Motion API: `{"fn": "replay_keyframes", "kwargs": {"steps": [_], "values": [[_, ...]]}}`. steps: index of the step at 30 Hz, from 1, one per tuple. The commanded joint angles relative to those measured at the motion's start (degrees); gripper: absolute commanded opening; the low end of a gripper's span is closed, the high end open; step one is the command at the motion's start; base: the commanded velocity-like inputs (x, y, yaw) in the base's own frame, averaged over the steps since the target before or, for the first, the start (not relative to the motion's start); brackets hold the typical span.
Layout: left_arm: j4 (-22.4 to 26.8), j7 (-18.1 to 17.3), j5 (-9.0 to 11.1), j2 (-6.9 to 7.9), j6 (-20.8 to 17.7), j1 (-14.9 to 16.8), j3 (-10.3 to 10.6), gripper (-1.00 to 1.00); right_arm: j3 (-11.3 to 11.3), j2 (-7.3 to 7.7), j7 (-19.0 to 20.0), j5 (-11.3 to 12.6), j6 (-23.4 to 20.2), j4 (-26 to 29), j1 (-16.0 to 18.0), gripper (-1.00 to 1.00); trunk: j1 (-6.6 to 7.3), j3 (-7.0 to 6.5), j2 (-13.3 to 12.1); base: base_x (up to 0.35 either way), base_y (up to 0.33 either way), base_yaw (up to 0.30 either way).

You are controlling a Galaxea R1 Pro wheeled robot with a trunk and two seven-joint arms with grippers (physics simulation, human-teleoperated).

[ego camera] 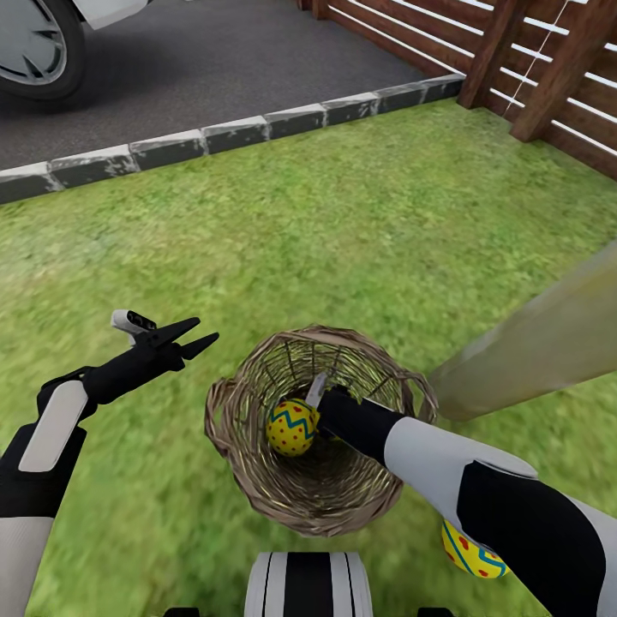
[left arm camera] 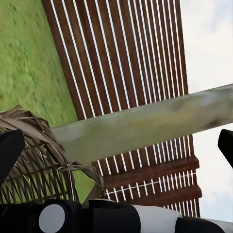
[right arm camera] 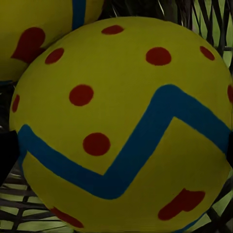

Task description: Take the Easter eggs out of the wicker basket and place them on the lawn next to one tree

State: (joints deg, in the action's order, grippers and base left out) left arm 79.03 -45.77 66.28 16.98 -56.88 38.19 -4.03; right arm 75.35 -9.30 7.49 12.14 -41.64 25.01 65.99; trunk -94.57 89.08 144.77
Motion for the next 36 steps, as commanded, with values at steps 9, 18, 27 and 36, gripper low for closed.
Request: {"fn": "replay_keyframes", "kwargs": {"steps": [9,18,27,36], "values": [[-0.02,-0.19,-0.09,-0.08,-0.17,0.04,-0.02,1.00,0.23,0.07,-0.18,1.31,0.42,-0.75,-0.33,-1.00,-0.04,0.05,-0.01,0.000,0.000,0.000],[-0.02,-0.27,-0.10,-0.03,-0.24,0.04,0.12,1.00,0.23,0.07,-0.11,1.23,0.42,-0.68,-0.33,-1.00,0.01,-0.39,-0.03,0.000,0.000,0.000],[0.02,-0.29,-0.09,-0.18,-0.25,0.04,0.16,1.00,0.29,-0.02,-0.10,1.15,0.34,-0.50,-0.34,-1.00,0.24,-2.39,-0.15,0.000,0.000,0.000],[0.07,-0.28,-0.09,-0.19,-0.25,0.04,0.16,1.00,0.29,-0.02,-0.10,1.13,0.41,-0.40,-0.36,-1.00,0.48,-4.38,-0.27,0.000,0.000,0.000]]}}
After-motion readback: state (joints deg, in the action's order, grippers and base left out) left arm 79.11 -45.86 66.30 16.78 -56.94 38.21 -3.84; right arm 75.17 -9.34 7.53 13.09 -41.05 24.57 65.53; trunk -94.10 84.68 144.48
